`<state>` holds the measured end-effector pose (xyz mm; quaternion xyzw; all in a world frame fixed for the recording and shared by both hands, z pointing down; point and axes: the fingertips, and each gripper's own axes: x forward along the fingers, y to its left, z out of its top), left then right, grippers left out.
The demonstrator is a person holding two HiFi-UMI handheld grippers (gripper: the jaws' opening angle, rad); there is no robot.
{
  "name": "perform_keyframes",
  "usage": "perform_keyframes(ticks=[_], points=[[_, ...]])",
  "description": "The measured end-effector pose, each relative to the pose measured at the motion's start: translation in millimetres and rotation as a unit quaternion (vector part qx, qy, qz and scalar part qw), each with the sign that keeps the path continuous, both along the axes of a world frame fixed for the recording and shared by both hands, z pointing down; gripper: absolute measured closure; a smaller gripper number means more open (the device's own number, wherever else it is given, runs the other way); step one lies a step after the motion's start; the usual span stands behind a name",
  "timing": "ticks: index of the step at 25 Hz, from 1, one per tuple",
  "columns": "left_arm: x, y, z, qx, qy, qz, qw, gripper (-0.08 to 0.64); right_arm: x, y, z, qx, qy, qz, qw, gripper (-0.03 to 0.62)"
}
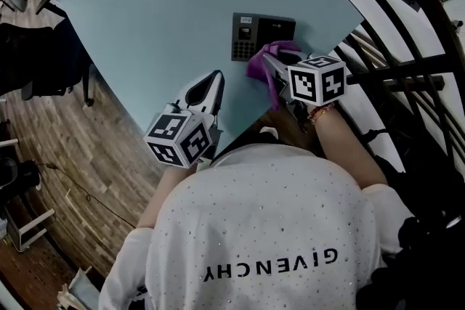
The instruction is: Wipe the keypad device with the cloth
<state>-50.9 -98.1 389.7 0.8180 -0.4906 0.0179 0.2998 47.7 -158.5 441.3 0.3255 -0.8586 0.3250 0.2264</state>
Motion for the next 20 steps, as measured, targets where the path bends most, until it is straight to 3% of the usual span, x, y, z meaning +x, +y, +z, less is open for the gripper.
perform_keyframes(ticks=[2,6,10,20], points=[[-6.2,-4.3,8.1,0.002,-0.013,0.015,0.9998,0.558,-18.8,-3.8,2.0,0.005,0.015,-0.013,1.0,0.566],[-15.7,-10.6,19.0,-0.023,0.045,0.025,0.9984,0.558,-50.1,-16.1,4.0,0.023,0.035,-0.032,0.999,0.566],[-25.2,-13.7,27.8,-0.044,0.08,0.027,0.9955,0.558,-64.9,-23.1,11.1,0.034,0.055,-0.048,0.997,0.566],[-26.4,-29.2,41.9,-0.056,0.112,0.032,0.9916,0.558,-29.7,-26.1,22.5,0.036,0.086,-0.007,0.996,0.566]])
